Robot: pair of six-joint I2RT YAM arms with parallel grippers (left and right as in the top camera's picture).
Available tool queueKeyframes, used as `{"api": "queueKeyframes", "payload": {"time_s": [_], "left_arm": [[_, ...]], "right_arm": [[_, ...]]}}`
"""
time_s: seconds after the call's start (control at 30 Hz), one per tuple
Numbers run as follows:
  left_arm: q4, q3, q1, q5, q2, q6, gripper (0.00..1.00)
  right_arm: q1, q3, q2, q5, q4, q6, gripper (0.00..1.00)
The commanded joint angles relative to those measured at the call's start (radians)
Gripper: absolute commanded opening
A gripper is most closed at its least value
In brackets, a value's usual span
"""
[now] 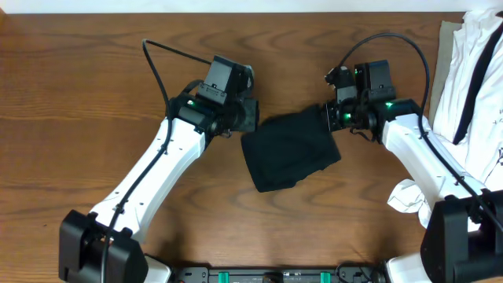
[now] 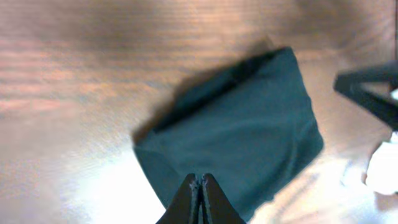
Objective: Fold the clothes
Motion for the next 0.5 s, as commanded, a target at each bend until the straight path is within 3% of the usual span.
{"api": "queueKeyframes", "payload": {"time_s": [0.0, 0.47], "left_arm": [[-0.018, -0.024, -0.01, 0.103, 0.035, -0.017, 0.06], [-0.014, -0.143, -0.118, 0.182, 0.113, -0.061, 0.06]], "right_arm": [[-0.008, 0.007, 0.047, 0.056, 0.02, -0.004, 0.02], [-0.002, 0.006, 0.29, 0.029, 0.127, -0.005, 0.01]]}}
